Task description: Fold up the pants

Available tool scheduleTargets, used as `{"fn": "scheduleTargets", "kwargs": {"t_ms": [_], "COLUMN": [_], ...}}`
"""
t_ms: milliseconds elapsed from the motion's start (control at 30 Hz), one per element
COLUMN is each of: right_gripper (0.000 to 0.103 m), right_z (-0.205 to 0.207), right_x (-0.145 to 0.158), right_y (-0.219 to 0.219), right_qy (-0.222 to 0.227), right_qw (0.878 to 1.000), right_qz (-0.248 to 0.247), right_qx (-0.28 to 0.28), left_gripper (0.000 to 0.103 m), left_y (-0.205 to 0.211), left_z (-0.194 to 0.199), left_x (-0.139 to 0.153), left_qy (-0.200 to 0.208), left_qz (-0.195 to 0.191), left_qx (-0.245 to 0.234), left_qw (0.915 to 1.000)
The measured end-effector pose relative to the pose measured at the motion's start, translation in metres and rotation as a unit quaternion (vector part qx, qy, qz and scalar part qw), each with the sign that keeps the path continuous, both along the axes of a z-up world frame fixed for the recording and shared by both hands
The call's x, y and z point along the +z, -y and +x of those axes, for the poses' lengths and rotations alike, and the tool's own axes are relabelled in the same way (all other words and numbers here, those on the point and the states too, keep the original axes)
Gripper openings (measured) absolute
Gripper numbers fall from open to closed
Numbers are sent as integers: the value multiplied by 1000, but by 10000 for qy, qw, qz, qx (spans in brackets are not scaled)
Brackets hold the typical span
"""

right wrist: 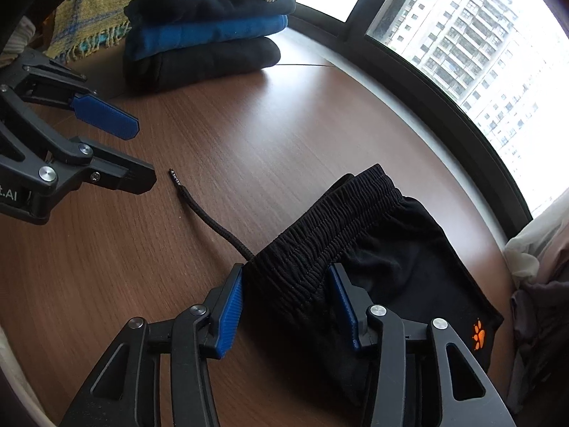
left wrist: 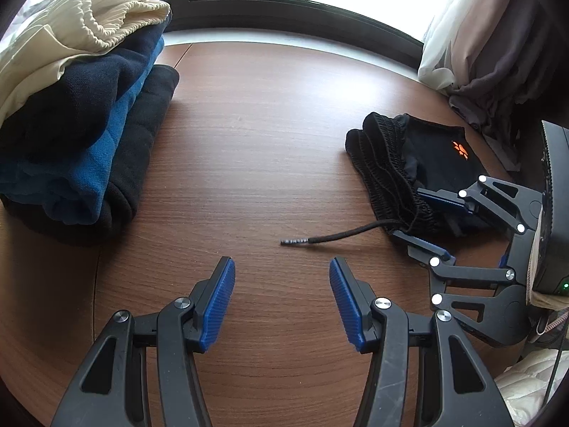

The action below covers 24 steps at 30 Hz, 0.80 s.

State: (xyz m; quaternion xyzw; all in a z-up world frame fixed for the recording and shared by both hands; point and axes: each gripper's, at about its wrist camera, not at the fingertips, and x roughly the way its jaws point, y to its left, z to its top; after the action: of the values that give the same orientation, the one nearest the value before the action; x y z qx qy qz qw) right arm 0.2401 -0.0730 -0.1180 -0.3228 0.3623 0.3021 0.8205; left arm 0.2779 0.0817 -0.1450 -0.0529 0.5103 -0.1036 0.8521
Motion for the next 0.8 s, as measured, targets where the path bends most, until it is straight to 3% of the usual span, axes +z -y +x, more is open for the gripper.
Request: {"fn": "scheduleTargets", "kwargs": {"t_ms": [100, 400, 533, 800], "right_gripper": [32, 30, 30, 30], "right_z": [2, 9, 10, 12], "right_x": [9, 35, 36, 36], "right_y": [5, 26, 30, 29], "right_qy": [-28, -195, -232, -156], "right_qw": [9997, 9935, 9923, 9908], "right_qz": [225, 930, 995, 1075], "right_qx": [-119, -624, -696, -805], "left_gripper": [54, 54, 55, 57], "left_y": [0, 20, 27, 45], "left_z": [7, 48, 81, 118], "left_x": [6, 31, 28, 6], "left_qy": [75, 600, 353, -294], "left_qz": [-176, -513, -1388, -2101], "left_qx": [26, -326, -756, -1030], "left_qw": [9998, 9963, 9868, 9718]}}
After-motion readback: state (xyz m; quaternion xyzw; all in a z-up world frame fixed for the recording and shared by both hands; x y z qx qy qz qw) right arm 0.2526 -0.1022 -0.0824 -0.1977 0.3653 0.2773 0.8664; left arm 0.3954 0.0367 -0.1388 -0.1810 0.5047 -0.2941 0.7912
